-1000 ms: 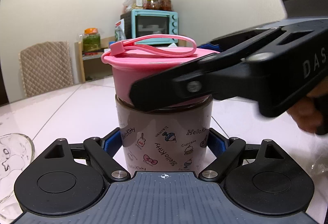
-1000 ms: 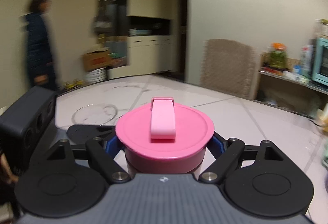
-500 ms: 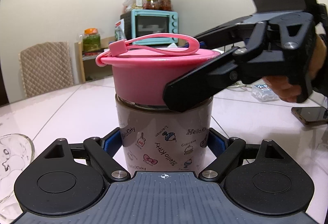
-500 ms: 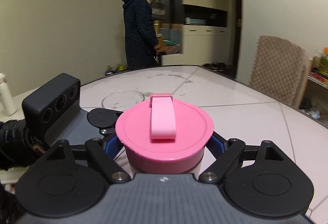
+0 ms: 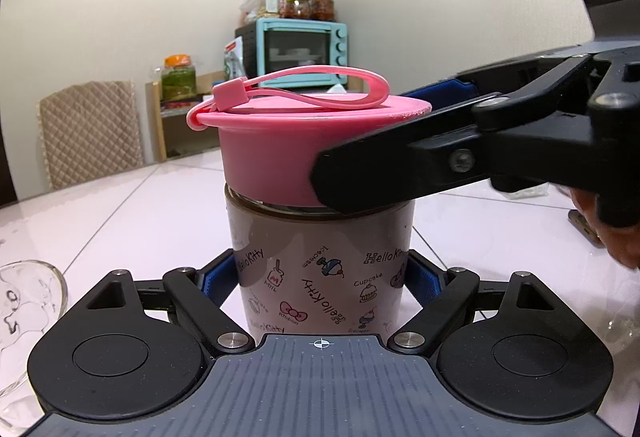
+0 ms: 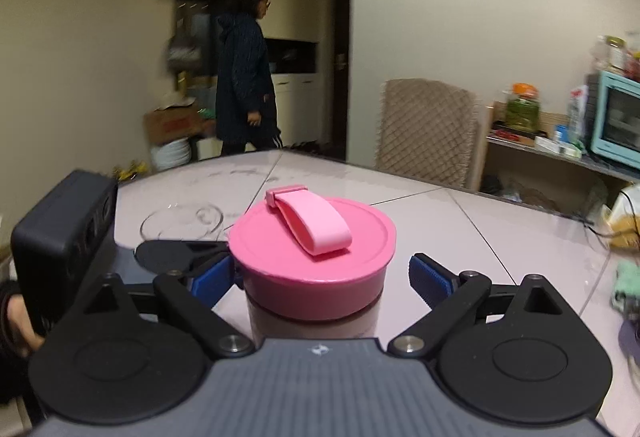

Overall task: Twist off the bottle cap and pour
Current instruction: 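Regrip the pink cap with the right tool and twist it again, then regrip and twist the pink cap with the right tool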

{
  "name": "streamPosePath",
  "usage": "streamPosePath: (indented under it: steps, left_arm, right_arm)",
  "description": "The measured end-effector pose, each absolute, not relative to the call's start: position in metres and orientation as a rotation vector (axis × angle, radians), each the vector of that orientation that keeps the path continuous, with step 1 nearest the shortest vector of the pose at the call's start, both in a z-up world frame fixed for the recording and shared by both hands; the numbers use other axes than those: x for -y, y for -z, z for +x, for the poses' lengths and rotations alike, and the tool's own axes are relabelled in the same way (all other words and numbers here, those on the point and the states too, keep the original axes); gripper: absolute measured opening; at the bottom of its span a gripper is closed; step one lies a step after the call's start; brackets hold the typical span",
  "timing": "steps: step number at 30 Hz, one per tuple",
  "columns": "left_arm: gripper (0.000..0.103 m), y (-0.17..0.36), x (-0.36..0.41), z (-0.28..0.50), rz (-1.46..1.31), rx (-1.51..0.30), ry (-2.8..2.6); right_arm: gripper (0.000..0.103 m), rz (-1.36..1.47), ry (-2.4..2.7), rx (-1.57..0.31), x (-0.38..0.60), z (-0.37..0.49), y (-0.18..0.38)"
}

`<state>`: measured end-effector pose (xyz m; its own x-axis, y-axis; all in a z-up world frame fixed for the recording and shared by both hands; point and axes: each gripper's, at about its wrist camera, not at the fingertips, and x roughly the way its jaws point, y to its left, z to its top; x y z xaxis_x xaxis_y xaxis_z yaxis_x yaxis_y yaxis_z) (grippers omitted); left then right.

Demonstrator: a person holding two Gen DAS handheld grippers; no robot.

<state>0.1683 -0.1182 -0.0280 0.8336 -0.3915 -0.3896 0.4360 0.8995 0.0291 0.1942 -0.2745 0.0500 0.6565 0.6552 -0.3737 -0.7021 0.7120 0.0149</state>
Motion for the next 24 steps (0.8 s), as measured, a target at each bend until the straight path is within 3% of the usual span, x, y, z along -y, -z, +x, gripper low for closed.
streamPosePath:
  steps: [9,15,24]
  left_arm:
    - [0.09,0.028,0.119,0.168,0.119,-0.387,0.439]
    - [0.09,0.028,0.12,0.169,0.118,-0.387,0.439]
    - [0.09,0.027,0.125,0.173,0.119,-0.387,0.439]
  right_arm:
    - [0.095,-0.083,-0.671,-0.372,0.261,0.196,-0.044]
    - [0.086,-0.061,-0.657,-0.37,0.258,0.2,-0.043]
    - [0.085,-0.141,-0.83,-0.361,0.272,0.214,-0.046]
